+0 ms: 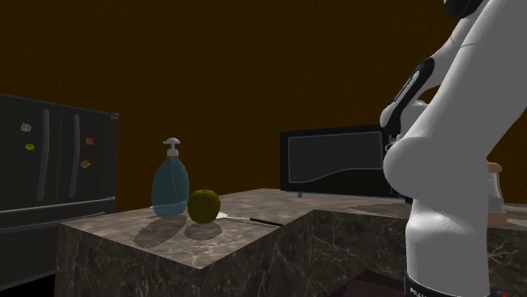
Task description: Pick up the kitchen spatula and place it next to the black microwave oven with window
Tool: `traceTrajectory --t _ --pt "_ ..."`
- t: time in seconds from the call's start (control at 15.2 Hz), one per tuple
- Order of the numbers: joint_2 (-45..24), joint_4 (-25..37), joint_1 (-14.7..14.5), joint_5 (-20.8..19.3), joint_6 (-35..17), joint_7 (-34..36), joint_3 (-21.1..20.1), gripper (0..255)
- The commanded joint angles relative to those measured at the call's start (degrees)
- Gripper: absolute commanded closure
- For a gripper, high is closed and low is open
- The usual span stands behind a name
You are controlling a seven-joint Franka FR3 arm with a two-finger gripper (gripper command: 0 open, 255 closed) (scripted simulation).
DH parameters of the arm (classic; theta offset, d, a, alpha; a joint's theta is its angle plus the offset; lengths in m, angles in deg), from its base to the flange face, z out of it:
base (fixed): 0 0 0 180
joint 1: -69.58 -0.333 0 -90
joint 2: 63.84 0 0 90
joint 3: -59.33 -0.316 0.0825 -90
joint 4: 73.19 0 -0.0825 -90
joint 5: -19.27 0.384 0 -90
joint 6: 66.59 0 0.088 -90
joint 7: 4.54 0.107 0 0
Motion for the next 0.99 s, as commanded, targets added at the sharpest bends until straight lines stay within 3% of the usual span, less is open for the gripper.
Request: traceTrajectory --t 0.0,0.2,0.73,0.79,0.92 --pt "-1.3 -0.7 -1.1 0.3 -2.1 -0.3 1.6 255" --pt "-3.0 -1.9 -2.6 0.7 -5.0 -1.0 4.0 255" --pt "-3.0 -1.9 -2.6 0.7 -5.0 -1.0 4.0 255" --pt "-3.0 -1.9 -2.6 0.7 -5.0 -1.0 4.0 0" --pt "-3.0 -1.9 -2.6 0.7 -5.0 -1.0 4.0 0"
